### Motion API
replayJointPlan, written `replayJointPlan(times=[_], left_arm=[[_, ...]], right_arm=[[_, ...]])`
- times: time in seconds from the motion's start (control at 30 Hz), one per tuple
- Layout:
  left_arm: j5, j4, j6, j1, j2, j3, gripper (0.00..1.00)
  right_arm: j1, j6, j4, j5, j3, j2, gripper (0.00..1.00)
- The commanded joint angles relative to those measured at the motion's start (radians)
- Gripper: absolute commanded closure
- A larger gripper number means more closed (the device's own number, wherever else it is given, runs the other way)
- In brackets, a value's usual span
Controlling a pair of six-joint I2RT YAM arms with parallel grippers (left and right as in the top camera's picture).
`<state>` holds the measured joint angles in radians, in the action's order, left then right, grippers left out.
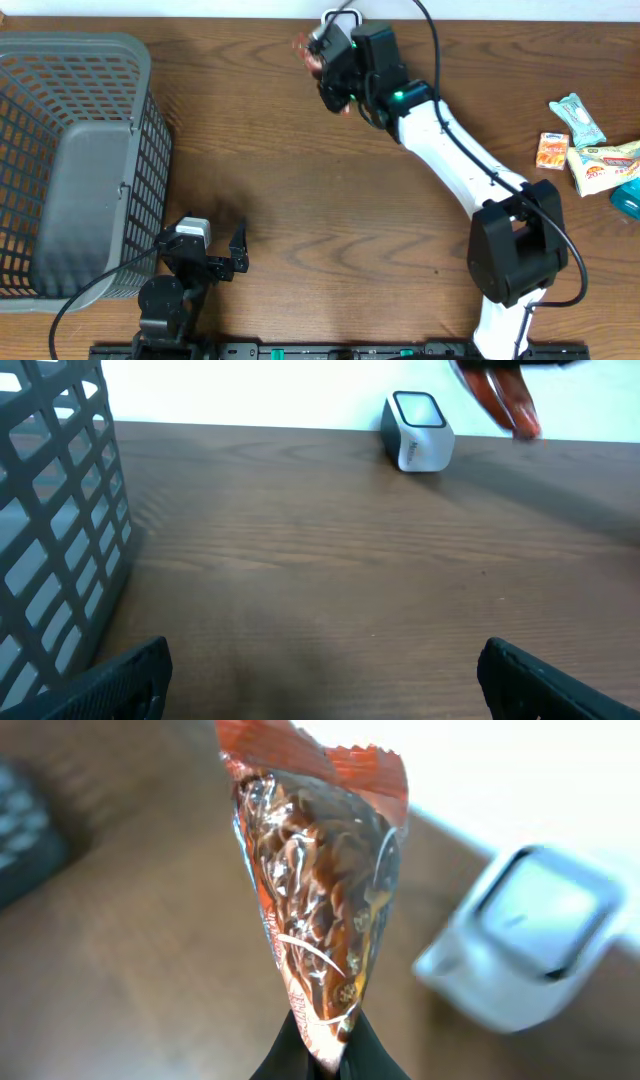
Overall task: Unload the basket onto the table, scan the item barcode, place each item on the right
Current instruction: 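Raise the candy bar up to the white scanner window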
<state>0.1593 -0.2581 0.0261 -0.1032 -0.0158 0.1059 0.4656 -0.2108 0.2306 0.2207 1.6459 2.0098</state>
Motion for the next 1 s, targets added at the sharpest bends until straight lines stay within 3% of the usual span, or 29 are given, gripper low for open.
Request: replayJointPlan(times=[0.0, 0.2, 0.37, 0.63, 0.73, 0.83, 0.93, 0.97], left_arm=[[0.013, -0.010, 0.002, -0.005, 0.005, -0.022, 0.02], [0.013, -0.010, 0.002, -0.005, 0.005, -0.022, 0.02], [0.013, -0.010, 0.002, -0.005, 0.005, -0.022, 0.02], [0.013, -0.010, 0.002, -0.005, 0.005, -0.022, 0.02], [0.013, -0.010, 0.002, -0.005, 0.005, -0.022, 0.02], [0.013, -0.010, 0.002, -0.005, 0.005, -0.022, 0.02], [0.013, -0.010, 0.002, -0.005, 0.005, -0.022, 0.02], [0.013, -0.010, 0.002, -0.005, 0.005, -0.022, 0.02]], right_arm=[[-0.019, -0.138, -0.040, -0.246, 0.121, 0.102, 0.99], [-0.026, -0.230, -0.033, -0.301, 0.393, 0.323, 0.99], [-0.024, -0.236, -0.026, -0.346, 0.731, 0.592, 0.99], [-0.055, -0.151, -0.021, -0.307, 0.775, 0.637, 0.99], [-0.064, -0.114, 0.080, -0.347, 0.785, 0.594, 0.99], [-0.081, -0.097, 0.285, -0.389, 0.793, 0.496, 0.99], [-0.102, -0.010, 0.482, -0.500, 0.793, 0.403, 0.99], [-0.124, 0.079, 0.607, -0.558, 0.793, 0.352, 0.99]])
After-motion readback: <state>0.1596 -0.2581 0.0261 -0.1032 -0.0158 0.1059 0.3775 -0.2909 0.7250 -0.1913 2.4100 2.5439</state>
